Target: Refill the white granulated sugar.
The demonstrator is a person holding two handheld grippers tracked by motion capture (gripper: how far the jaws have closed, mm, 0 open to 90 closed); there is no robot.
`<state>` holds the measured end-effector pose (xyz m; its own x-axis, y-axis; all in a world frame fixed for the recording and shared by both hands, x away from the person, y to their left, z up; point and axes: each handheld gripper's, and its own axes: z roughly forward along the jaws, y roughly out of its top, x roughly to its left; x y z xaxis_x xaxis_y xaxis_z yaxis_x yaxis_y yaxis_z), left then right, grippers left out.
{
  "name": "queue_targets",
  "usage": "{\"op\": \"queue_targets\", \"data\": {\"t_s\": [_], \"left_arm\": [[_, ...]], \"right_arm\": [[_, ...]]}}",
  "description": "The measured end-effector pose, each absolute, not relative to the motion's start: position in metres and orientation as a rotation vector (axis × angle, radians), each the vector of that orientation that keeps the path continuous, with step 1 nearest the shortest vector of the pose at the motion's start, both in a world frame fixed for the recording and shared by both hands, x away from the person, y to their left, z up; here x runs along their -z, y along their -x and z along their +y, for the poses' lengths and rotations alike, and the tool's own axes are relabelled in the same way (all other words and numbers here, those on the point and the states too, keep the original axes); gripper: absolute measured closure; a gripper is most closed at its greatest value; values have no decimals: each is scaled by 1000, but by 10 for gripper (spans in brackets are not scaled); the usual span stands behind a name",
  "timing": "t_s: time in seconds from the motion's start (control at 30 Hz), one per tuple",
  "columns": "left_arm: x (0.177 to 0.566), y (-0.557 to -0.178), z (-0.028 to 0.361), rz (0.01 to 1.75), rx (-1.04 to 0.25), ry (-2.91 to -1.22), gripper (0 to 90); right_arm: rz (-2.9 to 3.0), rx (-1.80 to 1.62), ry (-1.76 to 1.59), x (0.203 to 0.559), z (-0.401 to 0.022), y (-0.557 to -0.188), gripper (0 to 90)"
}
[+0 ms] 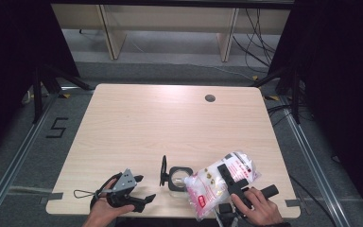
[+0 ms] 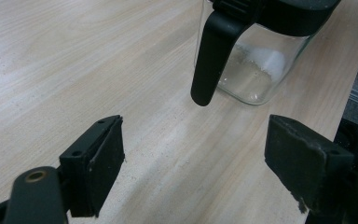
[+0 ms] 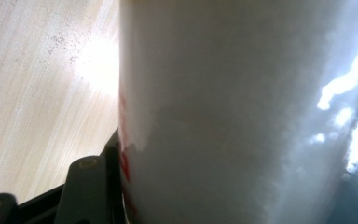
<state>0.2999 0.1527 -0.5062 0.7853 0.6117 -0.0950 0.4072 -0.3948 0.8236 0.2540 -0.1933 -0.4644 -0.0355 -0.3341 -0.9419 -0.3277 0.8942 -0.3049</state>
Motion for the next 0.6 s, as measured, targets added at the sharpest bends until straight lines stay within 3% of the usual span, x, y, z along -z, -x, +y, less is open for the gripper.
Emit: {"op": "queue_targets", "data": {"t_s": [0.6], "left_arm": [[506, -299, 152, 764, -268, -2044, 192]], "right_arm": [[1640, 6, 519, 464, -193, -255, 417]]}}
